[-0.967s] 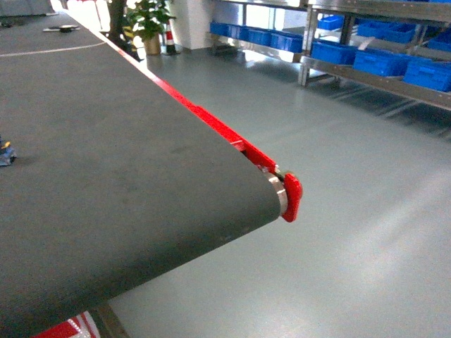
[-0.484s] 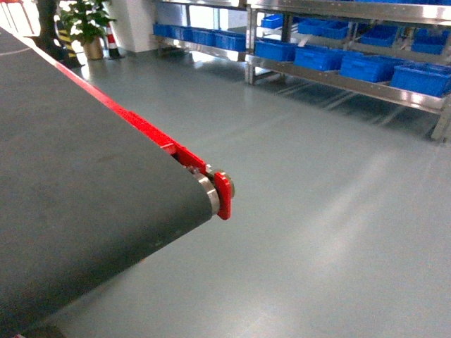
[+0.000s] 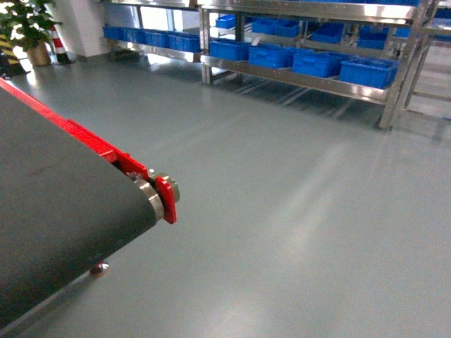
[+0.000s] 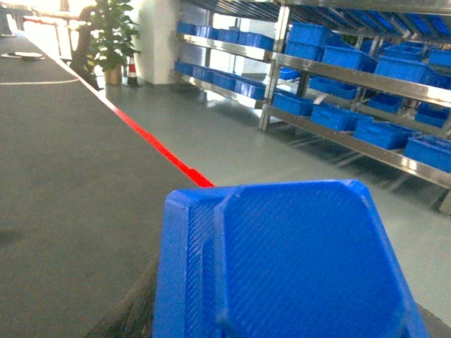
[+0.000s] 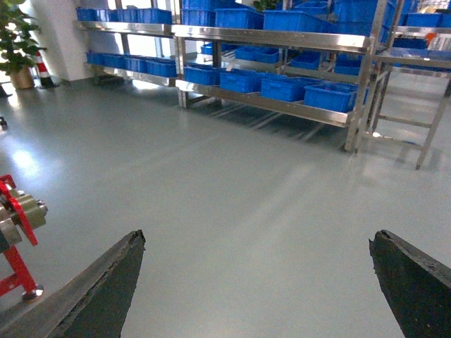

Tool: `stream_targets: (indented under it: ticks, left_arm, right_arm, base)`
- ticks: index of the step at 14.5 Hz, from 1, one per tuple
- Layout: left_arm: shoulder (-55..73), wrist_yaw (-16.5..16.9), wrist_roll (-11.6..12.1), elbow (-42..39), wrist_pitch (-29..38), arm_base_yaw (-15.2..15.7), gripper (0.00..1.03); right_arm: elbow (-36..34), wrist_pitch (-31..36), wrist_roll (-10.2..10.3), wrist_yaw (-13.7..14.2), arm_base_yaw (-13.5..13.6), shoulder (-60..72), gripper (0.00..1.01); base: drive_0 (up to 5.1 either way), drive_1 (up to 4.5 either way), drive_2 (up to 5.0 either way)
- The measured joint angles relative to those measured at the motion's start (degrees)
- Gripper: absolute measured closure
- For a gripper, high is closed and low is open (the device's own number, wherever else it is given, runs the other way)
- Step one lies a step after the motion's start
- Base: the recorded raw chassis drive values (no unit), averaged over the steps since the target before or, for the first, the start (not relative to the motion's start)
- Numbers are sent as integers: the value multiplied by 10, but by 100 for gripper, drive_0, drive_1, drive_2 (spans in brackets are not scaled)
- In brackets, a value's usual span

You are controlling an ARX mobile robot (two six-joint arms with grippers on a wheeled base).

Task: Pick blue part to blue bin on bottom shelf

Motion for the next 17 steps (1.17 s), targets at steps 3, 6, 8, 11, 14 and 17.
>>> stream_targets:
  ticks: [3, 6, 8, 11, 14, 17]
  left_arm:
    - [0, 0, 0, 0, 0, 0, 59]
    - [0, 0, 0, 0, 0, 0, 59]
    - [0, 0, 0, 0, 0, 0, 59]
    - [0, 0, 0, 0, 0, 0, 59]
    - [0, 0, 0, 0, 0, 0, 59]
    - [0, 0, 0, 0, 0, 0, 59]
  right_arm:
    - [0, 0, 0, 0, 0, 0, 3]
    - [0, 0, 0, 0, 0, 0, 3]
    - [0, 0, 0, 0, 0, 0, 3]
    - [0, 0, 0, 0, 0, 0, 3]
    - [0, 0, 0, 0, 0, 0, 3]
    - [0, 0, 0, 0, 0, 0, 3]
  base:
    - [-159, -159, -159]
    - [-159, -159, -159]
    - [-159, -159, -159]
    - [-159, -159, -159]
    - [-167, -167, -167]
    - [-167, -167, -167]
